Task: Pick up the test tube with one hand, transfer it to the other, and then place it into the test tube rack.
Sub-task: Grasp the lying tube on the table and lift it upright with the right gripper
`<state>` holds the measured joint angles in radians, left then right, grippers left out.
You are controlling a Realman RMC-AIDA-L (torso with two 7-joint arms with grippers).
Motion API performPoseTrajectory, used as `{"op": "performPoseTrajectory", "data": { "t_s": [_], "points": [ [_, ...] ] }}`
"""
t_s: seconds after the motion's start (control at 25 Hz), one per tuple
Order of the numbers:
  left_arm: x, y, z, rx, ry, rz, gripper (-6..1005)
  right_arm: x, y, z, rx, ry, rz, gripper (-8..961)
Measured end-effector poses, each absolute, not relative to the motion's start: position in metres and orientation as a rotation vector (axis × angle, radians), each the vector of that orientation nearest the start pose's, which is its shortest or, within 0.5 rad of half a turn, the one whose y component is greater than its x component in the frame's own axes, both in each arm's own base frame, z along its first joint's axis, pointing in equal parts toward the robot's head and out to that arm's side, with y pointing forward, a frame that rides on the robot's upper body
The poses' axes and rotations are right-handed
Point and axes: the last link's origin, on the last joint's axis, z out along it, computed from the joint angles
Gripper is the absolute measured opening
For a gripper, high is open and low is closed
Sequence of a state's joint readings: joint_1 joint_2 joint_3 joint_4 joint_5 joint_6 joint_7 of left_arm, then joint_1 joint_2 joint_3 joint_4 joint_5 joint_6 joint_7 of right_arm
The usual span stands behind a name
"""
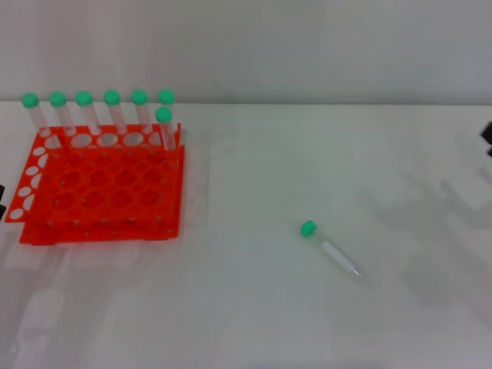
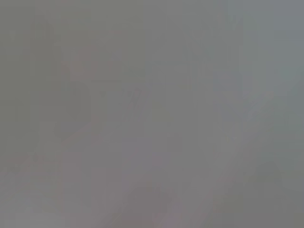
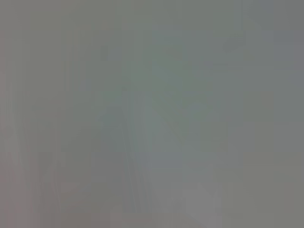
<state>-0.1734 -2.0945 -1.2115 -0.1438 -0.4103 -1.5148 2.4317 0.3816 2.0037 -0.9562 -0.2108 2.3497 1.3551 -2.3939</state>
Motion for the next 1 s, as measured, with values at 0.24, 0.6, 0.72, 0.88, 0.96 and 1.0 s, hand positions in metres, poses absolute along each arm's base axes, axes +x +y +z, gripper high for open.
{"op": "performPoseTrajectory", "data": {
  "t_s": [0.24,0.6,0.72,0.88,0.96,1.0],
  "points": [
    [-0.358,0.236,0.014,-1.362,-0.826,-1.185,876,0.297,0.361,0.060,-2.081,0.670,0.897,766],
    [-0.369,0.230,0.019,-1.306,-0.841,-1.154,875,0.223,0.368,0.085,-2.327,0.587,0.527,749],
    [-0.373,0.225,0.020,-1.291,-0.850,-1.138,875,0.194,0.364,0.089,-2.353,0.589,0.394,743],
    [-0.377,0.222,0.019,-1.283,-0.867,-1.119,874,0.162,0.353,0.090,-2.368,0.617,0.217,735],
    [-0.380,0.223,0.018,-1.283,-0.886,-1.102,874,0.152,0.349,0.087,-2.359,0.649,0.137,732],
    [-0.381,0.224,0.016,-1.285,-0.896,-1.092,873,0.149,0.348,0.083,-2.351,0.670,0.093,730]
  ]
}}
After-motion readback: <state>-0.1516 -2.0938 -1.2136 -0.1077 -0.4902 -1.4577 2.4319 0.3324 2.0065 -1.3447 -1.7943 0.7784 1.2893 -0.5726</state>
